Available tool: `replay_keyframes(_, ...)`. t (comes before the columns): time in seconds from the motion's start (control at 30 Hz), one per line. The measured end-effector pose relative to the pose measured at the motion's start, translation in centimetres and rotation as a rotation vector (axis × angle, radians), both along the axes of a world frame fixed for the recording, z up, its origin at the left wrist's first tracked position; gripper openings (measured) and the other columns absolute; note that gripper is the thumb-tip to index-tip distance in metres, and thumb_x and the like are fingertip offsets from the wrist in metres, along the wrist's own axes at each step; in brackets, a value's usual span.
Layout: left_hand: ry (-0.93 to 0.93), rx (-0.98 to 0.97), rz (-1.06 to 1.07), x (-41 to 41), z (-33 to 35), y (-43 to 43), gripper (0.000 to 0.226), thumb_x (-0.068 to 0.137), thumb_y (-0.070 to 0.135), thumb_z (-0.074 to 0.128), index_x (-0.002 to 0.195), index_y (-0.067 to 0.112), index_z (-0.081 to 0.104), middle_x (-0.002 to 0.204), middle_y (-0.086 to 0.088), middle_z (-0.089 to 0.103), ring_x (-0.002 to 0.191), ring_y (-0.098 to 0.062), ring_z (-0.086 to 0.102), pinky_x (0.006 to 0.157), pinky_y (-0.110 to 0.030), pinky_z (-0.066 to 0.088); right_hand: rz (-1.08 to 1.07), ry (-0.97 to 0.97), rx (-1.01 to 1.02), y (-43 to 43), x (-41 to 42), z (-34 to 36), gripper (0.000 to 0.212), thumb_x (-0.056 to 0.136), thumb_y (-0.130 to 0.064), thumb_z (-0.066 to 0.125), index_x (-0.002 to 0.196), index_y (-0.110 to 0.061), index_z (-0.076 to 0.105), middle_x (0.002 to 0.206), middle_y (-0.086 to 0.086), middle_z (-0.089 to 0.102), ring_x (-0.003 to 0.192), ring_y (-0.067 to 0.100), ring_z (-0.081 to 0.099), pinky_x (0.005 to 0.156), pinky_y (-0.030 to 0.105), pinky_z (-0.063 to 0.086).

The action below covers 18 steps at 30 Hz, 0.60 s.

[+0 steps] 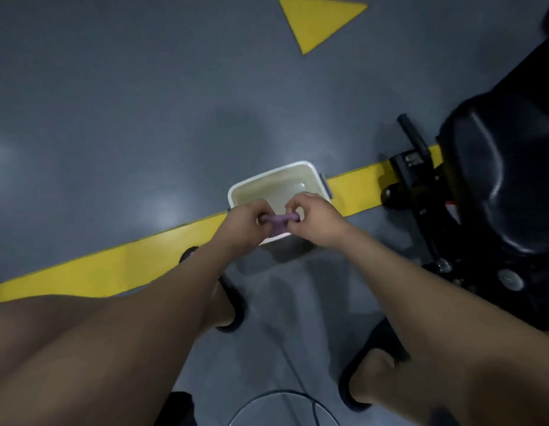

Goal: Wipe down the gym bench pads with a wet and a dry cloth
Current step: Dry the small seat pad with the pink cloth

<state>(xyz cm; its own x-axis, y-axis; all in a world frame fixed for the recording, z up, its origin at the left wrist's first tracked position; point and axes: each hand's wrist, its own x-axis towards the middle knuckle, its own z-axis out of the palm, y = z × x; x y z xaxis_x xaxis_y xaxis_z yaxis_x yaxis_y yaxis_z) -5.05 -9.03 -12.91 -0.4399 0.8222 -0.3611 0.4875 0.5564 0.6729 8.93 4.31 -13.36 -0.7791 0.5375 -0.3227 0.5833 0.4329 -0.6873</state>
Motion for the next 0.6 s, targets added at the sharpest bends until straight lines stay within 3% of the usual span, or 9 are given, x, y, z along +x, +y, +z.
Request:
replay_keyframes(0.1, 0.038, 0.08, -0.016, 2.6, 6.8, 1.0, 0.016, 0.086, 0.018, 0.063, 0.099, 0.025, 0.07, 0.091, 0.002, 0.072, 0.085, -0.02, 0.066, 0.072, -0.031, 0.051, -0.152, 0.053, -0.142, 0.7, 3.6, 7.4, 0.022, 0.071, -0.028, 0.071, 0.087, -0.016, 0.062, 0.084, -0.006, 0.066, 0.075, 0.012, 0.057, 0.063, 0.027, 0.044)
replay_keyframes(0.17, 0.06, 0.115, -0.044, 5.0, 11.3, 1.7, 0.015, 0.089, 0.016, 0.062, 0.1, 0.019, 0.071, 0.089, 0.0, 0.073, 0.081, -0.018, 0.065, 0.07, -0.029, 0.05, -0.23, 0.132, -0.169, 0.9, 6.3, 11.6, 0.027, 0.069, -0.026, 0.068, 0.09, -0.011, 0.06, 0.076, -0.008, 0.06, 0.069, 0.01, 0.051, 0.059, 0.022, 0.04)
replay_keyframes(0.23, 0.077, 0.175, -0.076, 7.7, 15.6, 2.1, 0.01, 0.092, 0.012, 0.061, 0.093, 0.017, 0.07, 0.08, 0.003, 0.069, 0.071, -0.012, 0.06, 0.062, -0.02, 0.045, -0.307, 0.233, -0.226, 0.8, 9.3, 15.2, 0.02, 0.076, -0.016, 0.07, 0.093, -0.015, 0.06, 0.077, -0.005, 0.06, 0.073, 0.014, 0.052, 0.064, 0.026, 0.04)
replay_keyframes(0.3, 0.042, 0.232, -0.071, 10.3, 19.1, 2.3, 0.009, 0.091, 0.014, 0.062, 0.088, 0.016, 0.07, 0.076, 0.001, 0.066, 0.066, -0.013, 0.055, 0.06, -0.025, 0.043, -0.369, 0.353, -0.308, 0.6, 12.7, 18.1, 0.024, 0.079, -0.014, 0.074, 0.099, -0.021, 0.063, 0.08, -0.004, 0.063, 0.076, 0.014, 0.057, 0.073, 0.03, 0.044)
replay_keyframes(0.4, -0.133, 0.309, -0.035, 14.2, 22.9, 2.5, 0.009, 0.087, 0.028, 0.065, 0.087, 0.018, 0.067, 0.081, -0.006, 0.066, 0.075, -0.019, 0.06, 0.078, -0.038, 0.055, -0.414, 0.462, -0.39, 0.0, 17.6, 21.3, 0.023, 0.087, -0.015, 0.077, 0.109, -0.014, 0.067, 0.09, -0.003, 0.066, 0.086, 0.012, 0.061, 0.082, 0.03, 0.048)
replay_keyframes(0.47, -0.228, 0.338, -0.041, 16.8, 24.5, 3.0, 0.006, 0.096, 0.018, 0.065, 0.089, 0.019, 0.066, 0.084, -0.005, 0.066, 0.077, -0.019, 0.062, 0.086, -0.043, 0.056, -0.452, 0.529, -0.419, -0.6, 20.3, 22.6, 0.014, 0.09, -0.015, 0.075, 0.102, -0.016, 0.068, 0.091, -0.005, 0.067, 0.088, 0.01, 0.06, 0.081, 0.027, 0.047)
replay_keyframes(0.6, -0.27, 0.279, -0.124, 21.6, 25.3, 5.1, 0.005, 0.101, 0.017, 0.062, 0.1, 0.014, 0.065, 0.089, -0.004, 0.069, 0.078, -0.014, 0.064, 0.074, -0.027, 0.055, -0.651, 0.762, -0.533, -0.6, 24.7, 23.3, 0.01, 0.095, -0.003, 0.064, 0.092, -0.012, 0.061, 0.084, 0.003, 0.065, 0.08, 0.016, 0.063, 0.083, 0.032, 0.051)
